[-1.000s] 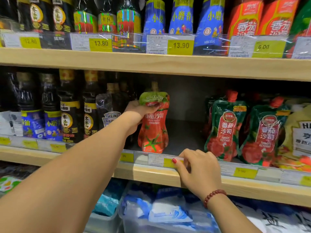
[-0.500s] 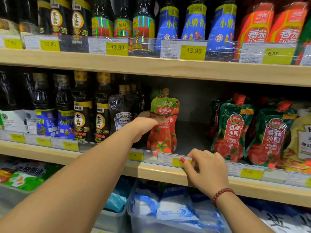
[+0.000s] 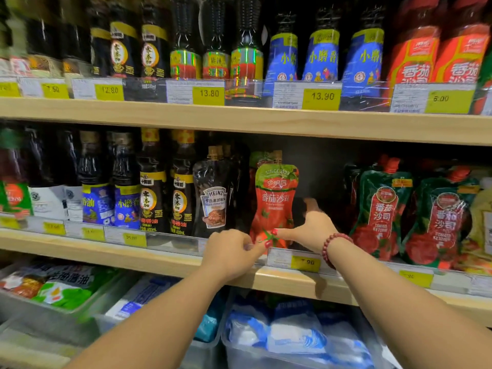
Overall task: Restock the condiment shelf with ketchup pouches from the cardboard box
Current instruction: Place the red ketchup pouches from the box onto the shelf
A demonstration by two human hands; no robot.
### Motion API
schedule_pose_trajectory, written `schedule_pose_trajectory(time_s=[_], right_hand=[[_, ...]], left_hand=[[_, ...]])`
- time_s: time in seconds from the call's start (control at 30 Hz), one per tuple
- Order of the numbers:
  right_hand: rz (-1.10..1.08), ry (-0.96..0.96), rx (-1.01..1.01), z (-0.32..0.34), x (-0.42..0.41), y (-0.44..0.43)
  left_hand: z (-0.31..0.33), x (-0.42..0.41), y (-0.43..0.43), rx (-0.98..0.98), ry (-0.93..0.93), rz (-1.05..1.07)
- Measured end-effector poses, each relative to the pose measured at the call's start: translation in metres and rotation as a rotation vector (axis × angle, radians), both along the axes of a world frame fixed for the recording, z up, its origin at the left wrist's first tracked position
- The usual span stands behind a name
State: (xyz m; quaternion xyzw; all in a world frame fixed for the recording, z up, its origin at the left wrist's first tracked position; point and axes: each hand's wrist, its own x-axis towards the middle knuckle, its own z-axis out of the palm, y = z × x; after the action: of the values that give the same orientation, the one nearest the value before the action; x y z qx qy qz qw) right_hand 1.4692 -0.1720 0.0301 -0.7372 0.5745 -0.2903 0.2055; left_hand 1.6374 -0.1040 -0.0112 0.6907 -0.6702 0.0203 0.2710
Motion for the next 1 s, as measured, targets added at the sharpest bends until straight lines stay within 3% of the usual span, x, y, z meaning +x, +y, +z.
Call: schedule_pose_trajectory(time_s=[0.13, 0.43, 0.57, 0.67, 1.0], right_hand=[[0.060, -0.089, 0.099, -0.008, 0.012, -0.013], [0.052, 0.136, 0.121, -0.005, 0.040, -0.052], [0.047, 0.079, -0.020, -0.001, 0.050, -0.069], [0.072, 0.056, 0.013, 0.000, 0.061, -0.083], [0.039, 0.067, 0.004, -0.005, 0.076, -0.110]], left_hand=[[-0.015, 0.003, -0.004, -0.188, -0.043, -0.031], [-0.026, 0.000, -0.008, -0.337, -0.121, 0.019], [-0.031, 0.001, -0.011, -0.427, -0.144, 0.022], [-0.034, 0.001, -0.011, -0.490, -0.151, 0.022], [-0.036, 0.000, -0.011, -0.509, -0.128, 0.009]])
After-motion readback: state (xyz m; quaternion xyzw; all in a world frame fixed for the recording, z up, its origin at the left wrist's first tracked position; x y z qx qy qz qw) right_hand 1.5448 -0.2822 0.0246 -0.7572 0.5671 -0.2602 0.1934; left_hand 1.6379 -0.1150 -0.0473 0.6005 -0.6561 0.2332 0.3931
